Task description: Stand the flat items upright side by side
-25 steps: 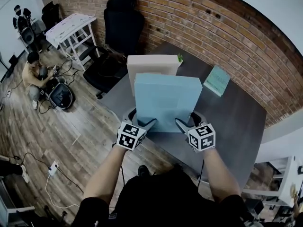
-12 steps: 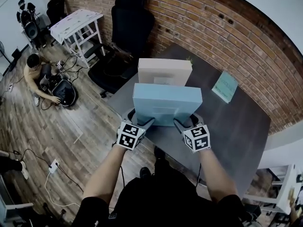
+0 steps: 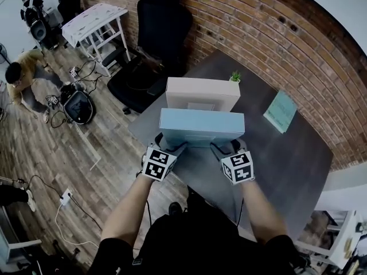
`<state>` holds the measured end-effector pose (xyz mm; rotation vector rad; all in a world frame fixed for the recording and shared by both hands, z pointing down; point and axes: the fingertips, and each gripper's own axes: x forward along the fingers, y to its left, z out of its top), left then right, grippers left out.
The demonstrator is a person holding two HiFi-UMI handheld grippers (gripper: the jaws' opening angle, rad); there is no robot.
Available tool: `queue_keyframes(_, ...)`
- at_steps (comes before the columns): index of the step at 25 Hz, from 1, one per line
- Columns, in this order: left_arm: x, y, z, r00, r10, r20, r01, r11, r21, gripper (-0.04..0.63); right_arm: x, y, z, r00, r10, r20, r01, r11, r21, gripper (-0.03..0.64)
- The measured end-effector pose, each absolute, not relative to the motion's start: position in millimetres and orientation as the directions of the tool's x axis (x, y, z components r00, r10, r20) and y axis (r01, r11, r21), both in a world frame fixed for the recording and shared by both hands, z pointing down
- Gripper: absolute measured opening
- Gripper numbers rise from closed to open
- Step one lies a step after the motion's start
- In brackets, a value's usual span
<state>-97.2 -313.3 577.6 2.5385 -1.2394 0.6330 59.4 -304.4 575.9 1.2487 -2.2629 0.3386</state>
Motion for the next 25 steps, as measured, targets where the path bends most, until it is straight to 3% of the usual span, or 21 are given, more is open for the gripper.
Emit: queue_keyframes(25,-94.4,-356.8,592.8,0.539,-0.665,0.516,-0.795,-0.605,0.050,0.399,62.5,-344.5,589.3,-0.430,-0.690,0.582,-0.854,0.520,-0.014,0.307)
